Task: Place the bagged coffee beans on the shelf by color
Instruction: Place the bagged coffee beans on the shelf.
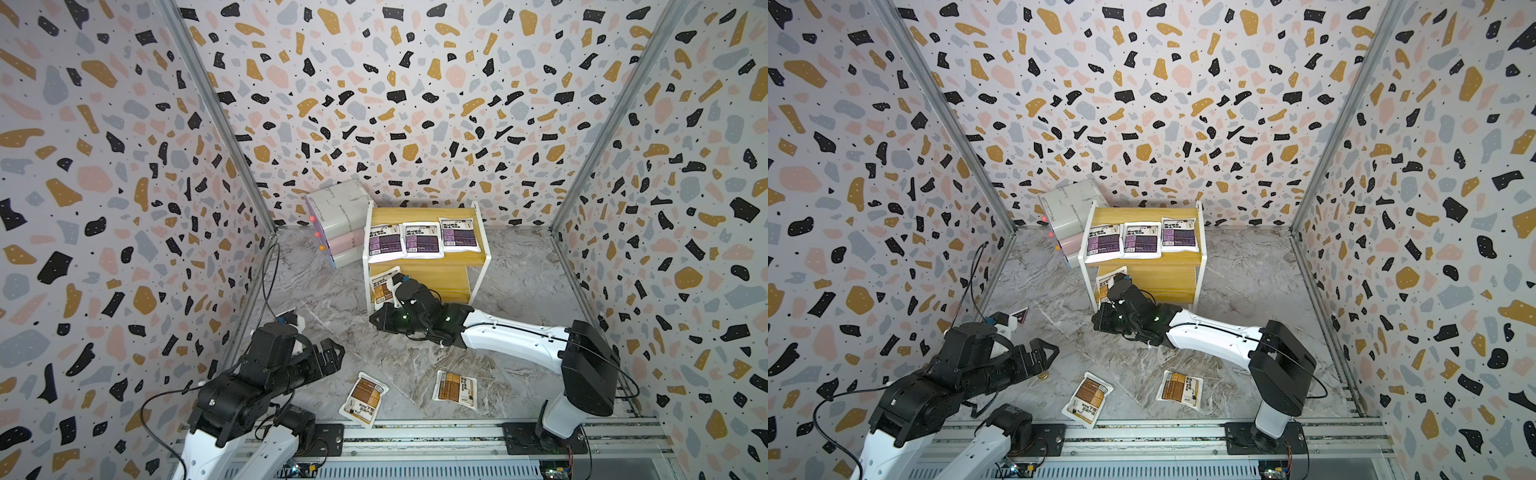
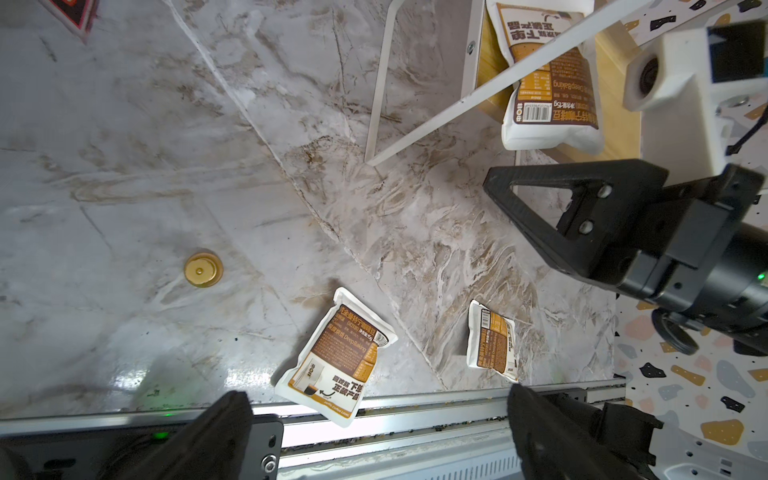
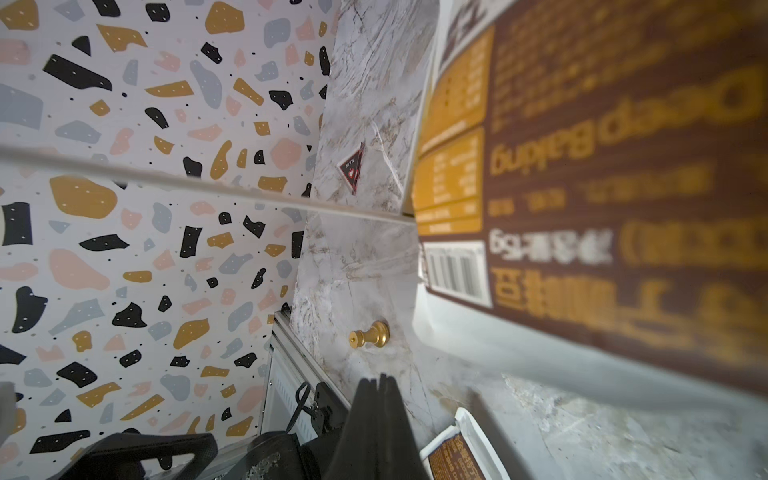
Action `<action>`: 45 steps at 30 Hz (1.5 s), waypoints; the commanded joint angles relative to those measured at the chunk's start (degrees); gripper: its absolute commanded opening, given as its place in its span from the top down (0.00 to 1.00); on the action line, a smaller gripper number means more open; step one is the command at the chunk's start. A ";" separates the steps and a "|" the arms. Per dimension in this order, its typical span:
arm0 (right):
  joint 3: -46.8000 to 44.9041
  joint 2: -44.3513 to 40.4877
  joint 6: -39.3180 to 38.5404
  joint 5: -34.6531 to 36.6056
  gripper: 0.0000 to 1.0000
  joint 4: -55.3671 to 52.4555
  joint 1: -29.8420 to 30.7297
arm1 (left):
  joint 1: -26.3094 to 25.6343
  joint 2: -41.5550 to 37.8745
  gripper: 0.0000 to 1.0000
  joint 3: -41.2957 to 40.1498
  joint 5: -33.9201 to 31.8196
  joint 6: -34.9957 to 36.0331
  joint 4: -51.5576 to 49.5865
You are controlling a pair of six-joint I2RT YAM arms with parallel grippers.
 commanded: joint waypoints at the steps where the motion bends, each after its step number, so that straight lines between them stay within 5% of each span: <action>1: 3.11 1.01 0.04 1.33 1.00 -0.34 -0.80 | 0.36 0.45 0.00 2.10 -1.06 2.48 -0.56; 14: 6.69 3.52 -2.19 -0.81 1.00 0.34 -3.03 | 0.33 0.23 0.00 3.47 -1.33 4.80 -1.90; 21: 7.50 4.90 -2.58 -7.80 1.00 6.10 -4.07 | 0.37 -0.48 0.00 3.60 -0.66 4.60 -2.05; 34: -6.30 -7.74 -3.90 -8.00 1.00 1.04 -4.15 | 0.32 -3.47 0.00 2.11 0.24 2.67 -1.44; 45: -5.51 -4.93 -4.39 -9.01 1.00 -0.36 -8.08 | 0.33 -1.70 0.00 -1.56 5.96 1.63 2.76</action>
